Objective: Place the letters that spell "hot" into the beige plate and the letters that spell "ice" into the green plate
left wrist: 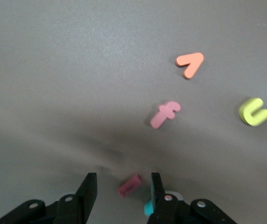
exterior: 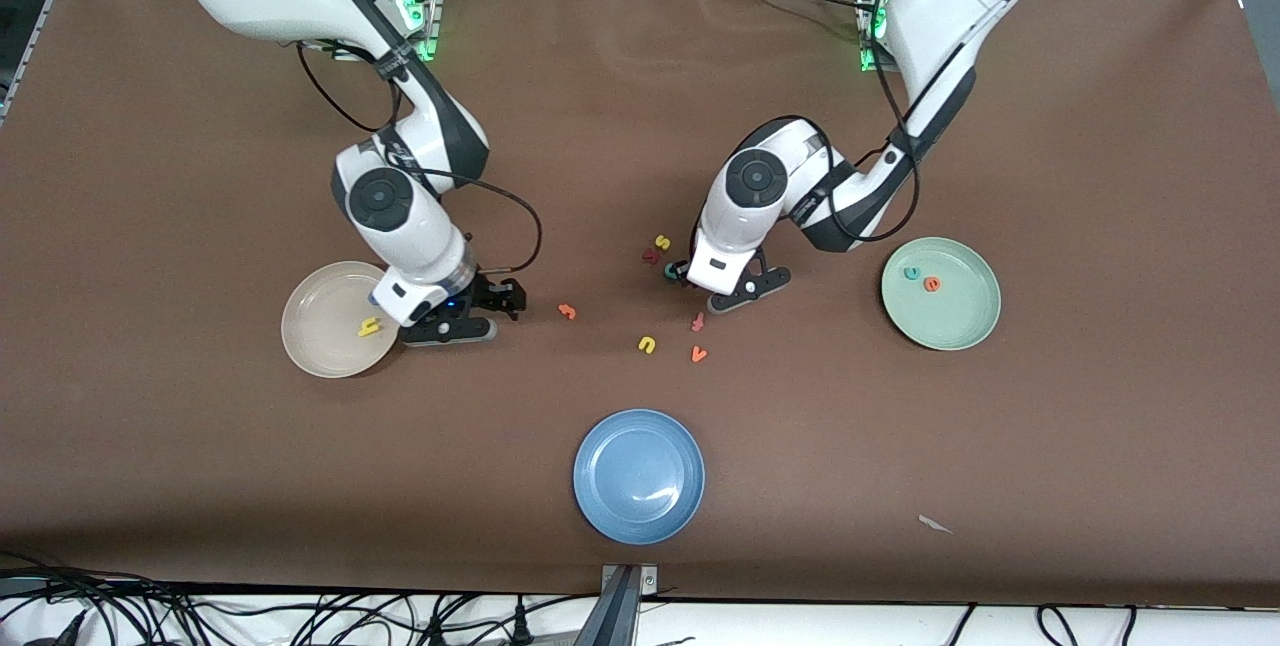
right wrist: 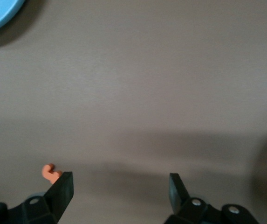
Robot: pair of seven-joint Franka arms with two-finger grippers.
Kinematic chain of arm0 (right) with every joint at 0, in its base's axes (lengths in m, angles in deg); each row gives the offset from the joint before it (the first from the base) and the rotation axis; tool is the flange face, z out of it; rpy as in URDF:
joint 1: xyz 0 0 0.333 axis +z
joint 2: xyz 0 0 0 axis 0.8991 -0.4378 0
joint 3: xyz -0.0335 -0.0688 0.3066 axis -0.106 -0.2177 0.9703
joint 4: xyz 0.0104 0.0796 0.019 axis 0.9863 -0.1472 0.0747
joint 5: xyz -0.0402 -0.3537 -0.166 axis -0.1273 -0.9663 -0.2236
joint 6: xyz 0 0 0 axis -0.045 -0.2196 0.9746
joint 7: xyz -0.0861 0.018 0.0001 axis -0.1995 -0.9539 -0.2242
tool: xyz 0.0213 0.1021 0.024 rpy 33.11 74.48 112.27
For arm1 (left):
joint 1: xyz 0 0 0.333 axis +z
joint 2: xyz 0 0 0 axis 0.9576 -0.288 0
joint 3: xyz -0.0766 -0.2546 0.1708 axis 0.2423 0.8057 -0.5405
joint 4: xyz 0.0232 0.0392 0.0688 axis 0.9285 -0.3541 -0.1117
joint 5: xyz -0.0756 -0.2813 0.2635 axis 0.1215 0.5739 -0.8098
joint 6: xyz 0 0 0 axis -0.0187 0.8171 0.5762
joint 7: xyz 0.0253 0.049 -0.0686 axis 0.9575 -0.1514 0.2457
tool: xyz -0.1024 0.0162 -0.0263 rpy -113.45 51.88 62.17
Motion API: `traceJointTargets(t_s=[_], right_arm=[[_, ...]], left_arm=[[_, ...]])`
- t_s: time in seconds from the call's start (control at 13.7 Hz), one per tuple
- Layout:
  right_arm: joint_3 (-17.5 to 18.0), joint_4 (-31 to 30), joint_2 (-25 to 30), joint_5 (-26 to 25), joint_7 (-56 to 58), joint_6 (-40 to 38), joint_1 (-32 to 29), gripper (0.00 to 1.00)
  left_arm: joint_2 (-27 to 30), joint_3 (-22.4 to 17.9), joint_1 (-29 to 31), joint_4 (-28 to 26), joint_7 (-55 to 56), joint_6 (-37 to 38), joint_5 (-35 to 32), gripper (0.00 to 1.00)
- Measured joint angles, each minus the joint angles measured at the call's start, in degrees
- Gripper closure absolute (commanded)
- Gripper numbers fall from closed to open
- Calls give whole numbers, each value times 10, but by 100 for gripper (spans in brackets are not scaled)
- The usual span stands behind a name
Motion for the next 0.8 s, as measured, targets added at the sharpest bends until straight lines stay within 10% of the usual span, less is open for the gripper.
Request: traceJointTargets(t_s=[0.8], right_arm=[[-79, 84, -83, 0, -160, 0, 136, 11]], left_arm=[[-17, -31, -43, 24, 18, 0, -2, 42]])
